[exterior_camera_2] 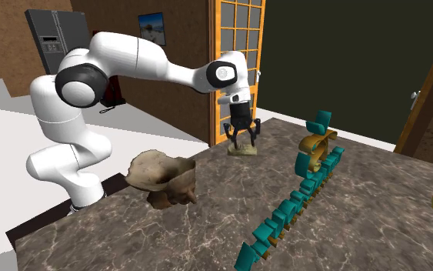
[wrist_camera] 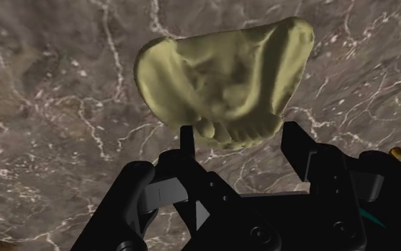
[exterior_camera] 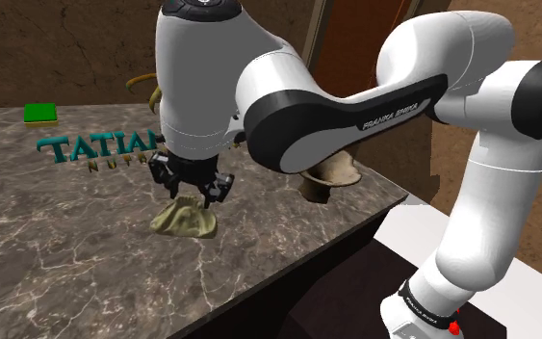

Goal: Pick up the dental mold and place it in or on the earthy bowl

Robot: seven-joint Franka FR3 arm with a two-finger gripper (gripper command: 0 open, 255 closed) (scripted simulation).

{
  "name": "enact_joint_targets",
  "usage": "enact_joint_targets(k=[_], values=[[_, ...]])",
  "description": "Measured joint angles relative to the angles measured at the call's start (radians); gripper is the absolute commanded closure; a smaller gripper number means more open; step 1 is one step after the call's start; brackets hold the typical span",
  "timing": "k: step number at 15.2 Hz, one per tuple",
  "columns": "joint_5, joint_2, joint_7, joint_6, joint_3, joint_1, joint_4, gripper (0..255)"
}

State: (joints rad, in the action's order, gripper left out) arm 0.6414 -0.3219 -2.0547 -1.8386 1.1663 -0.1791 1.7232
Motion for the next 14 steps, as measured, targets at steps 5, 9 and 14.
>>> enact_joint_targets(k=[5, 9, 14], values=[[-0.02, 0.013, 0.028, 0.052, 0.01, 0.0, -0.053, 255], [-0.034, 0.023, 0.052, 0.099, 0.017, 0.003, -0.101, 255], [-0.036, 0.019, 0.072, 0.164, 0.015, 0.026, -0.174, 255]])
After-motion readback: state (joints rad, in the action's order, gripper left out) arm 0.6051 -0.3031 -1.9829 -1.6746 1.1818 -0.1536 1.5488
